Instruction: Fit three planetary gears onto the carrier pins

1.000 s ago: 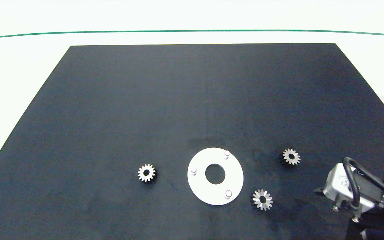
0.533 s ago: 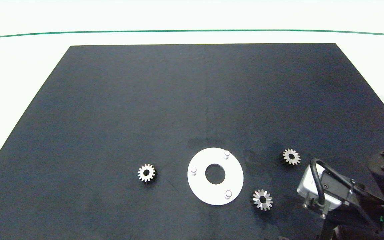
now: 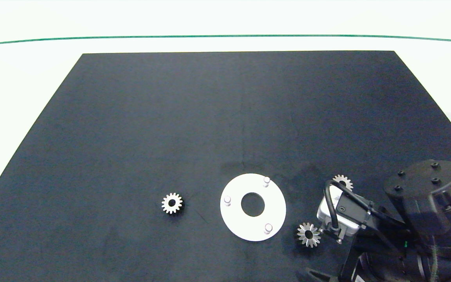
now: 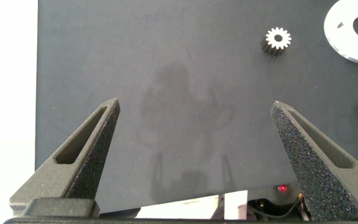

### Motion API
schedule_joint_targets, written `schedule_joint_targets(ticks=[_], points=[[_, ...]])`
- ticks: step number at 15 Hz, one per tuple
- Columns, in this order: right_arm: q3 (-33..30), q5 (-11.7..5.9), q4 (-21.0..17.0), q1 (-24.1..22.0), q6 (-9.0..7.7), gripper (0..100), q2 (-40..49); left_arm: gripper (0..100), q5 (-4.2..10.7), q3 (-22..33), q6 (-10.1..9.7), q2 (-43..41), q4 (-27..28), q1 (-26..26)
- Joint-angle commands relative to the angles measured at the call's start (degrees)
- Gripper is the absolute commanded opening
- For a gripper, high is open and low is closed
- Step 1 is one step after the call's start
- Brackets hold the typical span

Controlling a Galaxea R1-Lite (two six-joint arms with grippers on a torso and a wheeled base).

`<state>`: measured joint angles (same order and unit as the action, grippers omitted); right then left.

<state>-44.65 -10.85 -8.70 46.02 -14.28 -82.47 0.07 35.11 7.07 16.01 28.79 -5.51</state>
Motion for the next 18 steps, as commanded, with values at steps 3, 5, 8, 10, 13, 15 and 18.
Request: schedule_joint_targets(ticks=[3, 5, 8, 10, 13, 15, 18], points=[[-0.9, 0.04, -0.1, -0.2, 0.3, 100, -2.6, 100, 0.01, 0.3, 0.05, -0.6, 0.1, 0.1], [-1.0, 0.04, 0.1, -0.2, 1.18, 100, -3.6, 100, 0.01, 0.2, 0.05, -1.3, 0.1, 0.1], [-1.0, 0.13, 0.9, -0.3, 1.27, 100, -5.3, 100, 0.01, 0.2, 0.05, -1.6, 0.1, 0.1], [-1.1, 0.04, 2.2, -0.6, 1.27, 100, -6.3, 100, 0.01, 0.1, -0.04, -1.6, 0.1, 0.1], [-1.1, -0.05, 3.2, -0.7, 1.27, 94, -6.7, 100, 0.01, 0.1, -0.04, -1.6, 0.1, 0.1], [-1.1, -0.14, 3.2, -1.4, 1.18, 90, -7.2, 100, 0.01, 0.1, 0.05, -1.6, 0.1, 0.1], [-1.1, -1.46, 3.2, -1.6, 1.09, 84, -7.3, 100, 0.01, 0.5, -0.04, -1.5, 0.1, 0.0]])
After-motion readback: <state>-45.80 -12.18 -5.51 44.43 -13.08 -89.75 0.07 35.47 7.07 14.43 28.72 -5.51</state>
